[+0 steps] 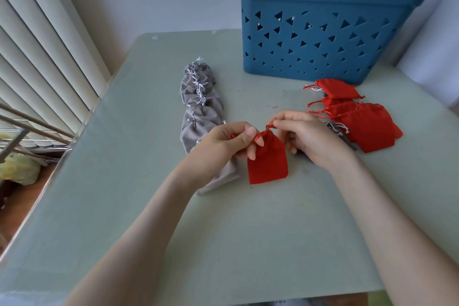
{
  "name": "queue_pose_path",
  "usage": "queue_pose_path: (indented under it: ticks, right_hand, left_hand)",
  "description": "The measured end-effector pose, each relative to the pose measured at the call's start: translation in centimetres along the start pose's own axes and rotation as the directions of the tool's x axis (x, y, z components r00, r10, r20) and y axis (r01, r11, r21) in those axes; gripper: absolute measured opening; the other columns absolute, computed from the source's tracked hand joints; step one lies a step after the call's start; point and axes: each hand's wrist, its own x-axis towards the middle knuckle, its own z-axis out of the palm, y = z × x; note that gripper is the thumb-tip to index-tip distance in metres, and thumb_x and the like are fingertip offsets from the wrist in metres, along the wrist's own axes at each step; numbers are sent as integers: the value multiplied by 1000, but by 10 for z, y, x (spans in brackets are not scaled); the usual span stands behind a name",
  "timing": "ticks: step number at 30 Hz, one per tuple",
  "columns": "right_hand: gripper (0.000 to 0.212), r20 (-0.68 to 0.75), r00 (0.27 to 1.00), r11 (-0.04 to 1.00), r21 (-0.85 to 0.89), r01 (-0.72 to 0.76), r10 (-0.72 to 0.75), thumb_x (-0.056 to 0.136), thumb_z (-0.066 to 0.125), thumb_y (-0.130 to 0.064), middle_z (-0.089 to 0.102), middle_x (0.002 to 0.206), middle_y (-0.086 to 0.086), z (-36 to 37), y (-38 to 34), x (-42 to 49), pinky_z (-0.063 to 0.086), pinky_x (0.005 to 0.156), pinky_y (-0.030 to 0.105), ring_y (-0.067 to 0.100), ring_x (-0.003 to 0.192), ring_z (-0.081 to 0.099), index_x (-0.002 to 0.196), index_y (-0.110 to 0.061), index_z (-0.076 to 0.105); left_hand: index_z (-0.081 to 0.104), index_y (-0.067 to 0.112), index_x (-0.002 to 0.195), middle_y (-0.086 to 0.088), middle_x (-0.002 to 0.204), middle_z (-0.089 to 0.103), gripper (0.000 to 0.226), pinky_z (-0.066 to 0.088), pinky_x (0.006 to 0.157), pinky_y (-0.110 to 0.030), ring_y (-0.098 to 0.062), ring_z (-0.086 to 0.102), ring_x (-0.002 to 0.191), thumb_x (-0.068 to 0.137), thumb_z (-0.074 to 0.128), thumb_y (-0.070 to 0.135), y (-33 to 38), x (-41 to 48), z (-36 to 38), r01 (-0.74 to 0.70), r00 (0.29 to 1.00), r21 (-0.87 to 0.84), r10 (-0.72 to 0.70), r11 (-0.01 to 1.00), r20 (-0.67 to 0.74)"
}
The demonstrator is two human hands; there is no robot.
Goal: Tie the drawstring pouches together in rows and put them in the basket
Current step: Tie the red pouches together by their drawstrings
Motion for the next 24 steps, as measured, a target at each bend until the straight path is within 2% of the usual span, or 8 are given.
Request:
queue_pose_path:
  ticks: [3, 6, 8, 10, 13, 17, 20, 24]
  right_hand:
    - [20, 94, 993, 998, -4, 69, -69, 94, 50, -14, 52, 56, -2, 1, -2, -4, 28, 49, 25, 13, 54, 41, 87, -18, 68]
    - [17, 151, 976, 987, 1, 158, -156, 86, 54, -23, 62, 77, -4, 4, -6, -9, 39, 61, 17, 6, 68, 50, 89, -22, 71]
    - [17, 229, 963, 989, -11, 147, -140, 87, 56, -22, 67, 87, -4, 5, -6, -10, 40, 77, 17, 5, 83, 56, 91, -15, 71]
    - [22, 311, 943, 990, -40, 134, -115, 86, 56, -24, 67, 88, 3, 5, -5, -12, 38, 84, 26, 11, 87, 57, 92, -8, 70]
    - [21, 386, 914, 985, -67, 160, -122, 89, 54, -22, 62, 84, 8, 8, -6, -15, 39, 80, 26, 16, 83, 53, 86, -6, 67]
    - [15, 422, 896, 982, -57, 180, -140, 87, 57, -22, 59, 83, 7, 13, -8, -16, 39, 79, 25, 17, 83, 50, 85, -10, 65]
    - [7, 396, 903, 979, -41, 198, -166, 85, 66, -19, 63, 85, 2, 16, -8, -17, 43, 78, 17, 11, 83, 55, 88, -12, 66]
    - [8, 305, 929, 974, -14, 226, -211, 85, 63, -8, 64, 85, 3, 22, -7, -15, 44, 79, 18, 11, 83, 56, 82, -16, 65]
  left_hand:
    - [62, 12, 85, 10, 63, 55, 24, 40, 69, -12, -1, 50, 65, 96, 45, 24, -5, 1, 0, -8, 1000, 33, 7, 999, 23]
    - [62, 15, 87, 13, 64, 55, 23, 39, 68, -12, -3, 48, 67, 94, 43, 26, -8, 2, 0, -10, 1000, 111, 10, 994, 2]
    - [60, 12, 87, 13, 65, 57, 21, 39, 68, -12, -3, 49, 67, 96, 45, 23, -8, 3, 0, -30, 997, 114, 38, 993, -62]
    - [59, 10, 84, 11, 65, 58, 21, 40, 63, -11, -2, 51, 64, 100, 45, 15, -7, 4, 0, -45, 980, 93, 61, 995, -188]
    - [57, 11, 85, 1, 67, 59, 17, 40, 56, -10, 1, 53, 57, 98, 47, 7, -4, 5, 0, -46, 937, 73, 68, 996, -343]
    - [54, 11, 85, -3, 70, 61, 11, 46, 63, -19, -6, 56, 62, 95, 53, 6, -5, 4, 3, -56, 922, 64, 76, 996, -379]
    - [56, 12, 80, 0, 67, 62, 14, 48, 69, -24, -11, 58, 65, 92, 58, 6, -4, 4, 4, -82, 908, 67, 102, 994, -406]
    - [58, 14, 76, 5, 65, 60, 15, 45, 58, -14, -5, 54, 63, 90, 62, 8, -1, 1, 8, -96, 891, 116, 138, 989, -432]
